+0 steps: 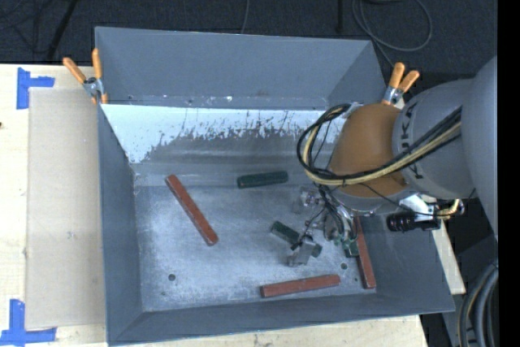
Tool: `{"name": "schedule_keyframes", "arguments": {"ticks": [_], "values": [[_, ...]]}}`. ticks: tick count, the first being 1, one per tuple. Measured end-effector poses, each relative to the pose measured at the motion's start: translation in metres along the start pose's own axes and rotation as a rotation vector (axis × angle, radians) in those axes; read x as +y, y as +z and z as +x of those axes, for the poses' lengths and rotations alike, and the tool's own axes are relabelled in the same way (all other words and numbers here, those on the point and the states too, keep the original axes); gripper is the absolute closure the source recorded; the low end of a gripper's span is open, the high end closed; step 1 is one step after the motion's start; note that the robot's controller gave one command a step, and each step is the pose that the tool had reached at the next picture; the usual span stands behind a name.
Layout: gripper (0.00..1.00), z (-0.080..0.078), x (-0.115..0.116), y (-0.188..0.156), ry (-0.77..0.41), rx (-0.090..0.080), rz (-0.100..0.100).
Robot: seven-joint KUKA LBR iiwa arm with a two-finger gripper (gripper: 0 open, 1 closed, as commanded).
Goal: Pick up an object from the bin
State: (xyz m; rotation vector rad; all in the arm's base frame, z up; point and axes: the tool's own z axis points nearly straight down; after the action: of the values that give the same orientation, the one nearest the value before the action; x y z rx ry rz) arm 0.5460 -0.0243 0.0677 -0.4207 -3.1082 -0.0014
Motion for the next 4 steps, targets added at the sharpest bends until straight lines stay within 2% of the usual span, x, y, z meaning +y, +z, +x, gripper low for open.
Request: {"name": "schedule_keyframes", "arguments": {"ticks": [1,2,4], "values": [[0.0,0.0,0.0,0.0,-0.003,-0.003,0.0],[1.0,0.0,0.0,0.0,-0.005,-0.004,0.001],[1.0,-0.001,0.001,-0.031,-0.011,-0.007,0.0]]}}
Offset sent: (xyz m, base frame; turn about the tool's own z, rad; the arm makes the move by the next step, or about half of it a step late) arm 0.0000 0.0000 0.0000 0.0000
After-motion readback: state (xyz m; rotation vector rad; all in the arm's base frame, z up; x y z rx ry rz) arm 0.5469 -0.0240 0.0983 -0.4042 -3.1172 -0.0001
